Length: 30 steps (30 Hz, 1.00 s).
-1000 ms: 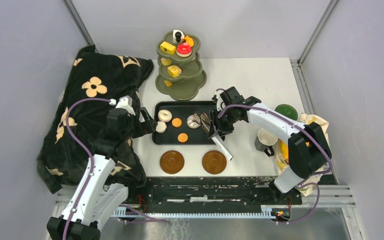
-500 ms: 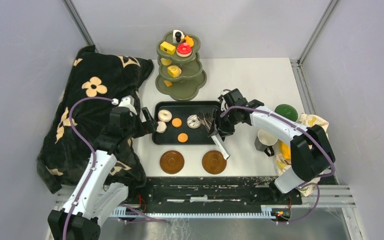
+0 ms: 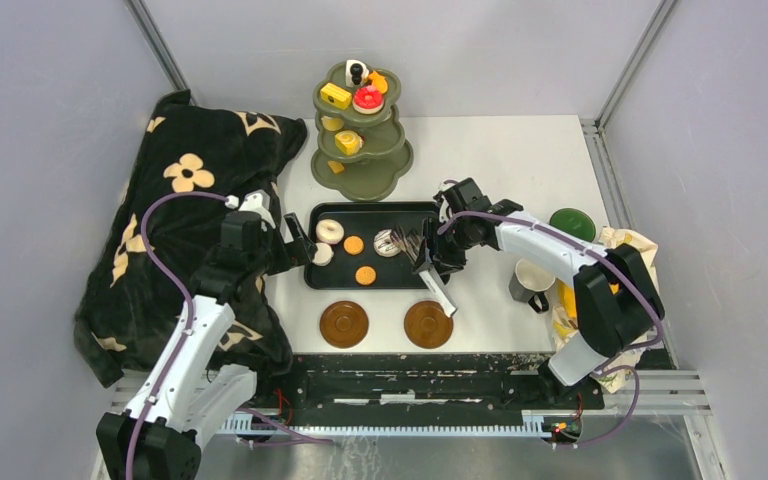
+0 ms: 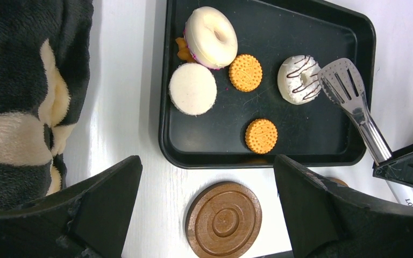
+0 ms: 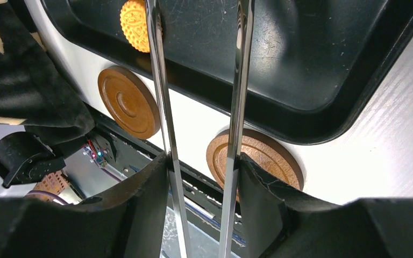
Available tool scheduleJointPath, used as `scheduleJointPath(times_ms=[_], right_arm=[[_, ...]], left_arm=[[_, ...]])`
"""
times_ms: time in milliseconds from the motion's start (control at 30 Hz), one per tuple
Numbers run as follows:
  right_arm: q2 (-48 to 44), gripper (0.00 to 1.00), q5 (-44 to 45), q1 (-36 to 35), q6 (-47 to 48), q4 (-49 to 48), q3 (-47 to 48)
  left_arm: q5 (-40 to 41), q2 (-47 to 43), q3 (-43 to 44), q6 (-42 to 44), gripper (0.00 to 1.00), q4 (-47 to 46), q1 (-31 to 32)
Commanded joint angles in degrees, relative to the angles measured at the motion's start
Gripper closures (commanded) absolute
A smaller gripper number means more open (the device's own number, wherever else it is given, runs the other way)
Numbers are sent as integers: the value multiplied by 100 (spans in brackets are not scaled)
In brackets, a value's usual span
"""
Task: Serve the afternoon tea
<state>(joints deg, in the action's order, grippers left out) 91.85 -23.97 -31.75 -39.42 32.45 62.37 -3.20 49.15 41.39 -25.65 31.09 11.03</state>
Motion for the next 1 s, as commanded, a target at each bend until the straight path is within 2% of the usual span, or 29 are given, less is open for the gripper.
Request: scheduleJointPath(times_ms=[0, 333, 533, 700, 967], right_arm=[[60, 47, -198, 11, -17, -264, 163], [231, 48, -511, 17, -18, -395, 188], [207, 54, -479, 13, -65, -434, 205], [-30, 66, -214, 37, -183, -488, 85], [-342, 92, -144, 96, -294, -597, -25]], left_arm=[[-88, -26, 172, -43, 1, -254, 27], [-26, -73, 56, -125, 1, -199, 22], [-16, -114, 70, -107, 1, -198, 23], [125, -307, -3, -151, 1, -226, 22], [143, -402, 19, -150, 1, -151, 22]])
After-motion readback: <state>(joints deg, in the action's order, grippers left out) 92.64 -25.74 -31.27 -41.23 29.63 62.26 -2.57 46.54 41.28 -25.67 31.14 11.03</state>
